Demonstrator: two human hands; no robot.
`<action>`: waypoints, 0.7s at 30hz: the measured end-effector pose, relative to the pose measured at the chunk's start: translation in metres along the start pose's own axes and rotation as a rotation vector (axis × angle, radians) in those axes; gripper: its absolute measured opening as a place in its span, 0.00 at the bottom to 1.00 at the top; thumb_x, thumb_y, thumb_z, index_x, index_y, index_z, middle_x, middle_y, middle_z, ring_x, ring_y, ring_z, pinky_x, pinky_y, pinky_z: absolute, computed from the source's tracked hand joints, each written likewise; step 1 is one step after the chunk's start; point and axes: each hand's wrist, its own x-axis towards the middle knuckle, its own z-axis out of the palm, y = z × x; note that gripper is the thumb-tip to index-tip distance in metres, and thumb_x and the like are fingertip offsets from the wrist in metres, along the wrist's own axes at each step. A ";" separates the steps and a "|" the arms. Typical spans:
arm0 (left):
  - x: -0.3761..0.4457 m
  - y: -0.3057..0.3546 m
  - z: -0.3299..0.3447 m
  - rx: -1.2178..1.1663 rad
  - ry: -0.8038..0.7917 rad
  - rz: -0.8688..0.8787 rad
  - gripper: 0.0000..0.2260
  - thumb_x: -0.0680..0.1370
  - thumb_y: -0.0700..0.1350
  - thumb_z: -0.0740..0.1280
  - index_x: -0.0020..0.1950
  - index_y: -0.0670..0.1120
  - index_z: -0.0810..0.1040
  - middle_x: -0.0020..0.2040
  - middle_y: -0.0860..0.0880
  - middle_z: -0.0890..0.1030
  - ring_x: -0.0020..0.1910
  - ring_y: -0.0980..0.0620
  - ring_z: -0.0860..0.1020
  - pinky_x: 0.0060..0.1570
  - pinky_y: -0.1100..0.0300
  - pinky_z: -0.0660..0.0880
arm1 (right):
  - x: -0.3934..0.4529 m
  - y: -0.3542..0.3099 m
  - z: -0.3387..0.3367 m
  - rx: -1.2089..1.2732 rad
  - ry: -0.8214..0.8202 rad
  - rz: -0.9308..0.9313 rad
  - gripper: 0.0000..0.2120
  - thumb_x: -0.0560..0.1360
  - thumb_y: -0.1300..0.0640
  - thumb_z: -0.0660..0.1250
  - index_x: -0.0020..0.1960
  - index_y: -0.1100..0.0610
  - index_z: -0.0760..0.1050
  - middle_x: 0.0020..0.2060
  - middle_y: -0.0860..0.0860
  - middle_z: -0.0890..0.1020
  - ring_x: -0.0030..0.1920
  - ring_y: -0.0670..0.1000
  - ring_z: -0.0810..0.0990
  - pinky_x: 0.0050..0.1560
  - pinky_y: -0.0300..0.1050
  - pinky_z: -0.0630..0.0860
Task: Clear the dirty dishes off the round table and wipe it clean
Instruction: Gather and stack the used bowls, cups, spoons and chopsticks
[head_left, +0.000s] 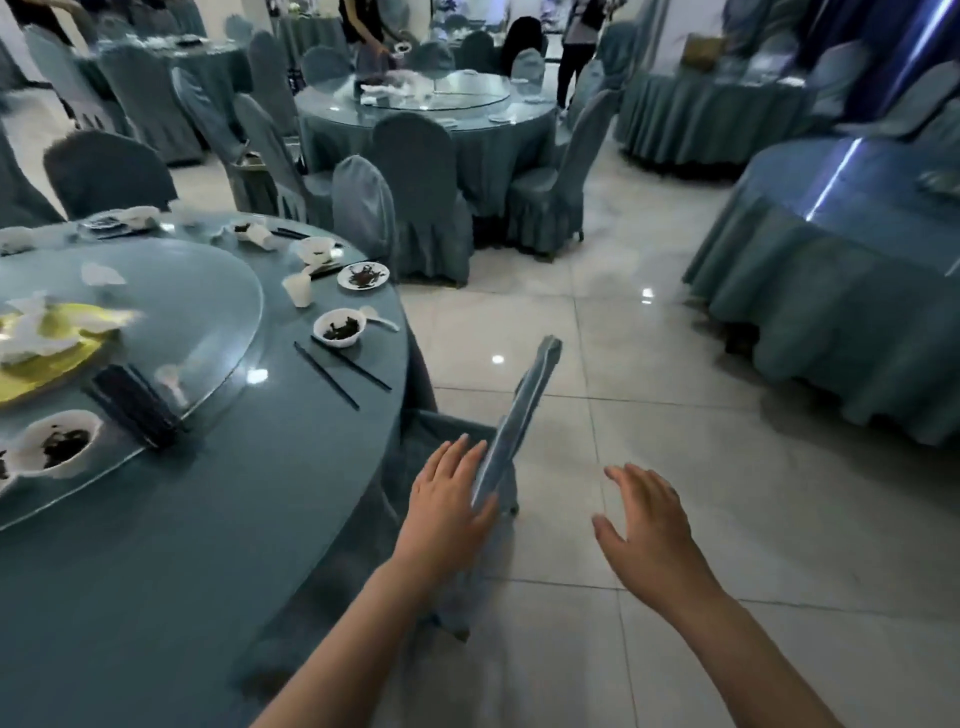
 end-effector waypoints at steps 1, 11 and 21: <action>0.013 0.020 0.014 -0.004 -0.012 0.019 0.28 0.80 0.54 0.60 0.79 0.53 0.55 0.79 0.54 0.53 0.78 0.52 0.48 0.77 0.53 0.47 | 0.007 0.021 -0.011 0.008 -0.012 0.016 0.27 0.80 0.50 0.61 0.76 0.52 0.58 0.76 0.51 0.60 0.77 0.52 0.52 0.75 0.47 0.51; 0.148 0.099 0.110 -0.013 -0.088 0.013 0.28 0.80 0.54 0.60 0.79 0.54 0.54 0.79 0.55 0.53 0.78 0.53 0.48 0.77 0.54 0.48 | 0.117 0.162 -0.078 -0.074 -0.026 0.113 0.27 0.80 0.47 0.59 0.76 0.50 0.57 0.75 0.49 0.59 0.77 0.52 0.52 0.76 0.47 0.53; 0.359 0.106 0.135 -0.012 -0.056 -0.032 0.28 0.81 0.53 0.60 0.78 0.54 0.54 0.79 0.53 0.54 0.78 0.51 0.49 0.75 0.53 0.50 | 0.329 0.202 -0.104 -0.025 -0.027 0.101 0.26 0.80 0.48 0.59 0.76 0.50 0.57 0.75 0.48 0.59 0.77 0.51 0.51 0.76 0.47 0.52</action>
